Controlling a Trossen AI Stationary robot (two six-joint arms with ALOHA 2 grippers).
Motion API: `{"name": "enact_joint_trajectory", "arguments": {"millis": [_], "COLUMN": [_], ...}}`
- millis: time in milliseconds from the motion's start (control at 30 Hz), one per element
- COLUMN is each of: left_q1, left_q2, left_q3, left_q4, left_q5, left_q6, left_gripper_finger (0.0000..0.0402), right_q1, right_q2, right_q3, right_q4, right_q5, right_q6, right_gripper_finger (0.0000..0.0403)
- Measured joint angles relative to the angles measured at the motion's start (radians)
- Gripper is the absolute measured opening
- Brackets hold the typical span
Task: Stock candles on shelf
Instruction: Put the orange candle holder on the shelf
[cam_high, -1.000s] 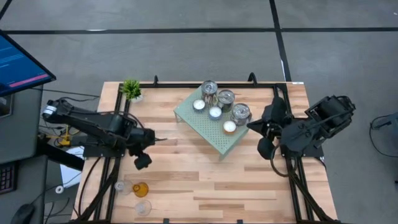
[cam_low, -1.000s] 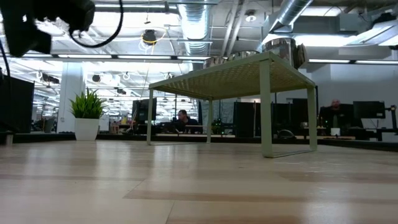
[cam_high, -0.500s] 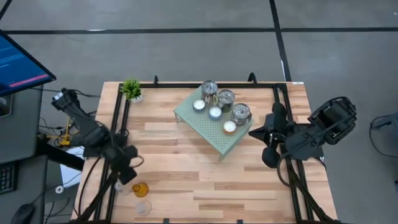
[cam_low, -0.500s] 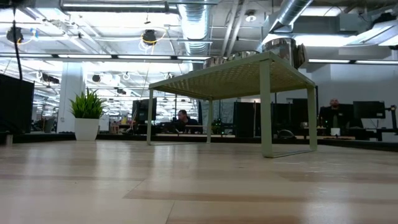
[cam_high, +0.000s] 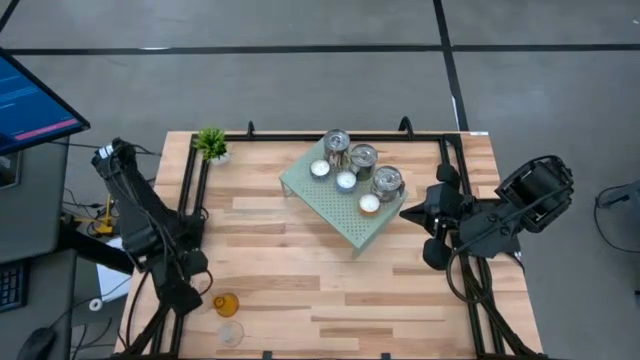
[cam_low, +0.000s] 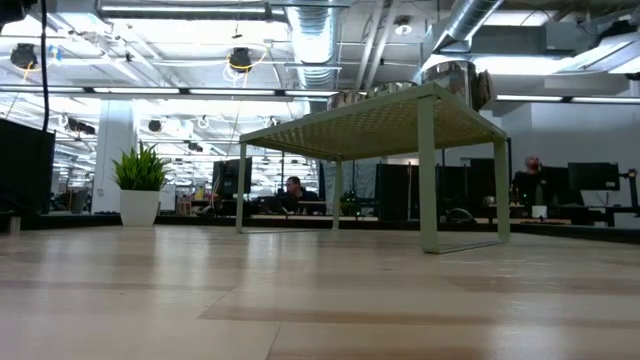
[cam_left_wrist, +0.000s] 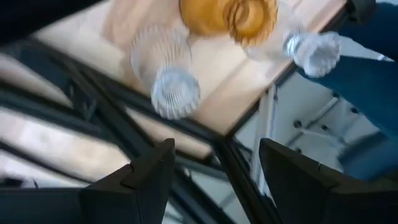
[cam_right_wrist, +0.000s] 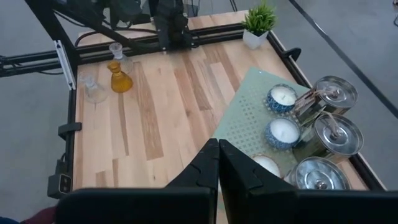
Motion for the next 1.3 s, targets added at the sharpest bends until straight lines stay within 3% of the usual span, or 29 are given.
{"name": "enact_joint_trajectory", "arguments": {"millis": [300,467,900,1300], "left_q1": [-0.02,0.029,0.092,0.07], "left_q2": [0.088,0.107,0.233,0.3], "left_q3": [0.0,0.0,0.0,-0.001], "left_q4": [0.013,0.109,0.164,0.177], "left_q5": [-0.252,-0.318,-0.289,-0.281], "left_q6": [0.072,0.193,0.395,0.406], "left_gripper_finger": [0.0235,0.0236,0.0341,0.0349], "right_q1": [0.0,0.0,0.022,0.027], "right_q2": [0.0,0.005,0.006,0.006], "right_q3": [0.0,0.001,0.001,0.001], "right_q4": [0.0,0.0,0.0,0.0], "right_q5": [0.0,-0.001,-0.023,-0.022], "right_q6": [-0.023,-0.018,-0.015,-0.015], "right_gripper_finger": [0.0,0.0,0.0,0.0]}}
